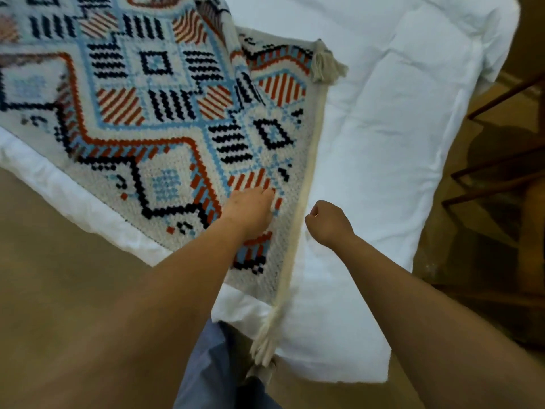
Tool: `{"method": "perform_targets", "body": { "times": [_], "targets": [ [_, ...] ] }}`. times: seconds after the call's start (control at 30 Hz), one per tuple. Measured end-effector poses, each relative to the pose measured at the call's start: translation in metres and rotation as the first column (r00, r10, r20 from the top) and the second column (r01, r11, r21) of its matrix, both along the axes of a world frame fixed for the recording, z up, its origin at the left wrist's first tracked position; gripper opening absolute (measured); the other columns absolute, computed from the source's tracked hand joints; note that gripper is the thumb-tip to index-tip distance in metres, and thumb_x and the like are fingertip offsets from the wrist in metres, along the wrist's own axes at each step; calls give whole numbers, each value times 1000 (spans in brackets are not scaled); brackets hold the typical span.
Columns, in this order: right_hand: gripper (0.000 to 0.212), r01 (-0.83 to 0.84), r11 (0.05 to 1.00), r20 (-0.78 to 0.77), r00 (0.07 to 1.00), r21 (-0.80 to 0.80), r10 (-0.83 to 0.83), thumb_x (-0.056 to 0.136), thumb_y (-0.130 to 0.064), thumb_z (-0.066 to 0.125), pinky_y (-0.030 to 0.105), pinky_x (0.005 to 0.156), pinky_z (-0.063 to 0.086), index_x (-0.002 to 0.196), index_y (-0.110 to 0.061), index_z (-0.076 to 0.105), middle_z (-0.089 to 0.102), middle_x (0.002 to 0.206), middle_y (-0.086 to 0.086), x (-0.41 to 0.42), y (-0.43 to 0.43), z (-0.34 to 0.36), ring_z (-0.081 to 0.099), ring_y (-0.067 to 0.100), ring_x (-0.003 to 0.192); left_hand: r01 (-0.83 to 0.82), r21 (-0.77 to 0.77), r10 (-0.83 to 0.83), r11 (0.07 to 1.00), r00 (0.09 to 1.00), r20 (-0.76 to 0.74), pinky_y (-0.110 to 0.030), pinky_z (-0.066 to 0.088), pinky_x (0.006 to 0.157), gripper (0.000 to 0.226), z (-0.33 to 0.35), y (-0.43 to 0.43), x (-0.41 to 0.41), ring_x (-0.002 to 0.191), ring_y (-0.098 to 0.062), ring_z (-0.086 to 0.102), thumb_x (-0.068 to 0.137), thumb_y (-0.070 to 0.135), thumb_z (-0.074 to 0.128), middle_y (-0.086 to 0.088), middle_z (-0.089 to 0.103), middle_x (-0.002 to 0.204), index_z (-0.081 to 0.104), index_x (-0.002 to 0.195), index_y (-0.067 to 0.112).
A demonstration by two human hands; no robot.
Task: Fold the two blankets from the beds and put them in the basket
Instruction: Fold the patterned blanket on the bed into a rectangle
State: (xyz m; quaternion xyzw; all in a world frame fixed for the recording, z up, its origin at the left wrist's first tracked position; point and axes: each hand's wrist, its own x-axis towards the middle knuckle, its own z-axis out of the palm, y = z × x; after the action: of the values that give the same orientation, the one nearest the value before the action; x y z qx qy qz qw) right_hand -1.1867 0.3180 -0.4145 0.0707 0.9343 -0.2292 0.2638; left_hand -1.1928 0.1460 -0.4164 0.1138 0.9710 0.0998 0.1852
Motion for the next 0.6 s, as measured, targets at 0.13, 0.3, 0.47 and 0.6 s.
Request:
{"method": "perform_targets", "body": {
  "times": [0.13, 0.3, 0.47, 0.6],
  "targets": [
    [11, 18, 999, -65, 998, -40, -20, 87, -16, 43, 30, 60, 35, 78, -10, 42, 51, 83, 6, -67, -11, 13, 46, 22, 73, 7, 14, -6, 1000, 997, -73, -38, 39, 79, 25, 14, -10, -78, 98, -29, 52, 95, 21, 36, -10, 54, 115, 46, 116, 11],
    [12, 95, 995, -164, 981, -41, -100, 87, -18, 46, 31, 63, 39, 80, -9, 48, 55, 88, 11, -178, -30, 9, 52, 26, 77, 37, 55, -30, 998, 992, -124, -35, 33, 73, 23, 10, -23, -198, 85, -25, 46, 97, 23, 34, -9, 54, 110, 47, 112, 11],
    [26, -27, 989, -191, 980, 147, 55, 90, -25, 47, 35, 73, 40, 107, -7, 51, 48, 114, 15, -275, -52, -8, 49, 32, 102, 42, 30, -38, 999, 992, -121, -38, 40, 81, 24, -10, -31, -294, 102, -28, 49, 95, 23, 39, -11, 52, 115, 47, 112, 9],
    [30, -3, 974, -253, 965, 228, 63, 89, -26, 47, 33, 71, 34, 110, -5, 52, 49, 117, 16, -331, -53, -18, 47, 32, 105, 61, 51, -52, 997, 984, -171, -39, 40, 88, 29, -29, -24, -348, 108, -28, 47, 90, 22, 45, -10, 51, 116, 47, 116, 10]
  ]
}}
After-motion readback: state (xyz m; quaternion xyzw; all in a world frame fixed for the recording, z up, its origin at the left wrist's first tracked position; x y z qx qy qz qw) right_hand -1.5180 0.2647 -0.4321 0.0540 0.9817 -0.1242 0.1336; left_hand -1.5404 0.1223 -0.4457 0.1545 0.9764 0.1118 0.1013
